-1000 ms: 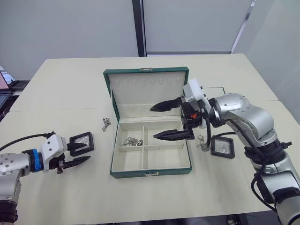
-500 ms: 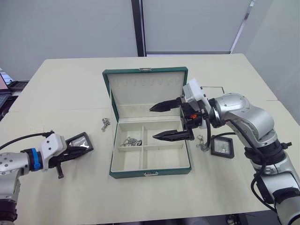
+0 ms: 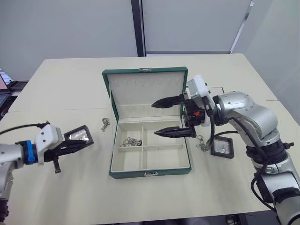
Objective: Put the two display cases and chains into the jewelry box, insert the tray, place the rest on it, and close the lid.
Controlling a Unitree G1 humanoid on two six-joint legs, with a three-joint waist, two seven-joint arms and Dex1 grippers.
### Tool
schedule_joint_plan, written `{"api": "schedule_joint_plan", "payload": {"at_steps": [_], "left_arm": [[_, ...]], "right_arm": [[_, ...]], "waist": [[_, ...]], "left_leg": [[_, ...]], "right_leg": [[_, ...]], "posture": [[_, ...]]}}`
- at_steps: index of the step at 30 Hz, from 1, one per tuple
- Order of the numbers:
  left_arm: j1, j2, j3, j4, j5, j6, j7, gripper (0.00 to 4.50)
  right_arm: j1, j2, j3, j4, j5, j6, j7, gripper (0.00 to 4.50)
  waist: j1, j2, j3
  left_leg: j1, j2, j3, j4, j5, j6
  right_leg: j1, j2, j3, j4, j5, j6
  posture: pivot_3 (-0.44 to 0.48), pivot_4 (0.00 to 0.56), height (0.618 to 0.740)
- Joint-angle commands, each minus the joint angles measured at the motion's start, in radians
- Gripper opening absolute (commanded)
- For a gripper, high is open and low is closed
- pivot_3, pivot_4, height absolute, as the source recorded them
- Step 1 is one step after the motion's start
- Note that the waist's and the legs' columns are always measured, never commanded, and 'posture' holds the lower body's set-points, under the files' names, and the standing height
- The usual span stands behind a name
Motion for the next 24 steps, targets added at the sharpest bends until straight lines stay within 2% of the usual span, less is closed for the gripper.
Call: {"api": "schedule_joint_plan", "payload": {"at_steps": [1,6,9,12,16,21,24], "left_arm": [[0.034,0.073,0.111,-0.175,-0.104,0.174,-0.016,0.02],[0.031,0.114,0.146,-0.367,-0.223,0.369,0.002,0.02],[-0.004,0.127,0.113,-0.452,-0.253,0.429,0.030,0.02],[-0.133,0.120,0.014,-0.478,-0.271,0.482,0.096,0.02],[-0.282,0.105,-0.134,-0.463,-0.243,0.502,0.103,0.02],[-0.501,0.014,-0.337,-0.424,-0.203,0.556,0.133,0.02],[-0.592,-0.049,-0.465,-0.377,-0.109,0.521,0.126,0.02]], "right_arm": [[0.007,-0.029,-0.069,-0.039,0.038,0.000,0.010,4.50],[0.033,-0.078,-0.122,-0.046,0.059,0.010,0.012,4.50],[0.066,-0.143,-0.156,-0.061,0.066,0.017,0.025,4.50],[0.109,-0.206,-0.181,-0.086,0.054,0.015,0.024,4.50],[0.161,-0.251,-0.226,-0.130,0.067,0.024,-0.001,4.50],[0.231,-0.268,-0.263,-0.190,0.069,0.038,-0.066,4.50],[0.285,-0.279,-0.275,-0.227,0.050,0.037,-0.102,4.50]], "waist": [[0.001,0.001,0.001],[0.002,0.002,0.001],[0.003,0.002,0.002],[0.011,0.003,0.002],[0.012,0.003,0.002],[0.022,0.002,0.002],[0.027,0.002,0.002]], "left_leg": [[0.000,0.000,0.000,0.000,0.000,0.000],[0.000,-0.002,0.001,0.000,-0.001,0.001],[0.000,-0.002,0.002,0.000,-0.001,0.001],[-0.001,-0.002,0.003,0.000,-0.001,0.002],[0.000,-0.002,0.008,0.000,-0.001,0.001],[-0.001,-0.002,0.011,0.001,0.000,0.000],[-0.001,-0.002,0.014,0.002,0.000,0.000]], "right_leg": [[0.000,0.000,0.000,0.000,0.000,0.000],[0.001,0.000,0.001,-0.001,0.000,0.000],[0.001,0.000,0.001,-0.001,0.000,0.000],[0.002,0.001,0.000,-0.003,0.000,0.000],[0.003,0.002,0.003,-0.004,0.000,0.000],[0.003,0.002,0.003,-0.005,0.000,0.000],[0.004,0.002,0.004,-0.005,0.000,0.000]], "posture": [[0.000,0.150,0.740],[0.000,0.150,0.740],[0.000,0.150,0.740],[0.000,0.150,0.740],[0.000,0.150,0.740],[0.000,0.150,0.740],[0.000,0.150,0.740]]}}
